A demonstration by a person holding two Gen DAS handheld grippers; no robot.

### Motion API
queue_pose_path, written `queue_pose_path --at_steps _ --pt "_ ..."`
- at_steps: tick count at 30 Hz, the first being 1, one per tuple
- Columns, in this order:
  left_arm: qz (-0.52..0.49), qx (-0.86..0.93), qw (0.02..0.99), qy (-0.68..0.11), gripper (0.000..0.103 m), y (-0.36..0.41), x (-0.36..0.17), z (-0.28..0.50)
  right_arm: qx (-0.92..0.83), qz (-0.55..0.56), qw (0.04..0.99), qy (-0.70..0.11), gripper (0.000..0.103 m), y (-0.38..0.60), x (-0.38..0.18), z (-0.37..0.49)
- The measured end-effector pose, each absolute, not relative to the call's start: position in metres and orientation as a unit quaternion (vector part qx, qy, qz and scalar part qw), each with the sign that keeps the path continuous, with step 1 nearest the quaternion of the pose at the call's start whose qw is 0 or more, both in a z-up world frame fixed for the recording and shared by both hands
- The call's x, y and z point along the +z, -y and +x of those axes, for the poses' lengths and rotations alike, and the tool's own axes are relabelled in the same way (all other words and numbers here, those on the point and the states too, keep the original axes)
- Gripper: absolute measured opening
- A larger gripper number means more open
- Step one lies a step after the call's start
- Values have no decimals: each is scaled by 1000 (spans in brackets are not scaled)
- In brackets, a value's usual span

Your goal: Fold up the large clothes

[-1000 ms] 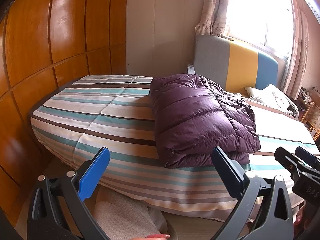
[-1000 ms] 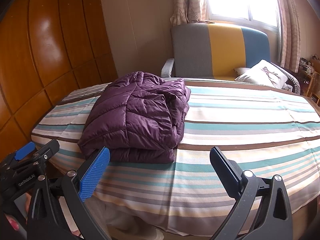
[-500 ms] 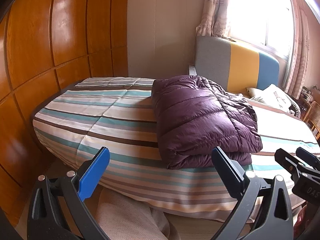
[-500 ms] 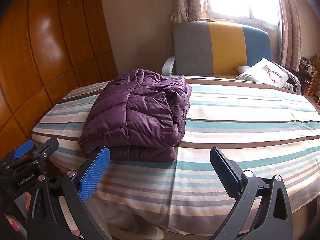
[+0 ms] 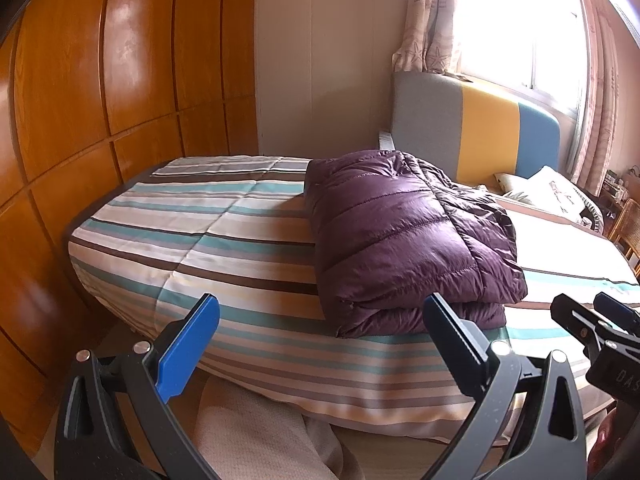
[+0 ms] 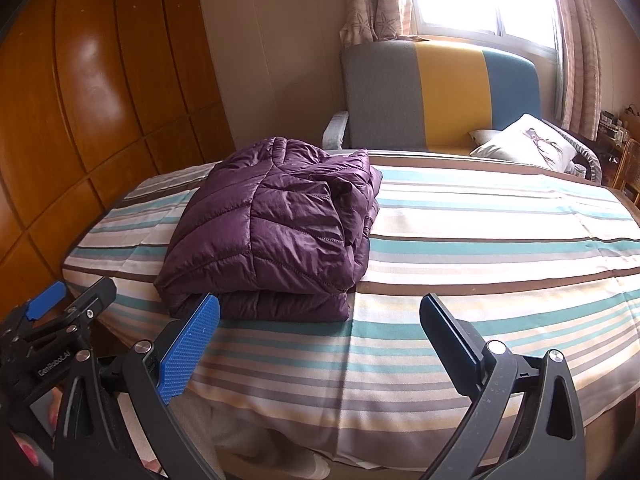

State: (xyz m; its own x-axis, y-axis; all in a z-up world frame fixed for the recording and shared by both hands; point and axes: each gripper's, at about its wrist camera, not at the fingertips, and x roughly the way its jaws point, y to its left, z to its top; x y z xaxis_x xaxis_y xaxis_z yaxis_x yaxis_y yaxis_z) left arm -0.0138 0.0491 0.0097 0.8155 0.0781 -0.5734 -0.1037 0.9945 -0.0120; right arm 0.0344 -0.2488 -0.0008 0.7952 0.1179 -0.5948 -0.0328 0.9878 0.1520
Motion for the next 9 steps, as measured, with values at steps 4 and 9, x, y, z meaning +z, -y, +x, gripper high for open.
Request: queue_pose_path --at_steps 4,9 --pt "-26 46 950 -309 101 -51 8 -11 39 68 945 -318 100 249 -1 34" --pt "-32 40 941 -333 101 -54 1 -4 37 73 942 -325 100 252 -5 37"
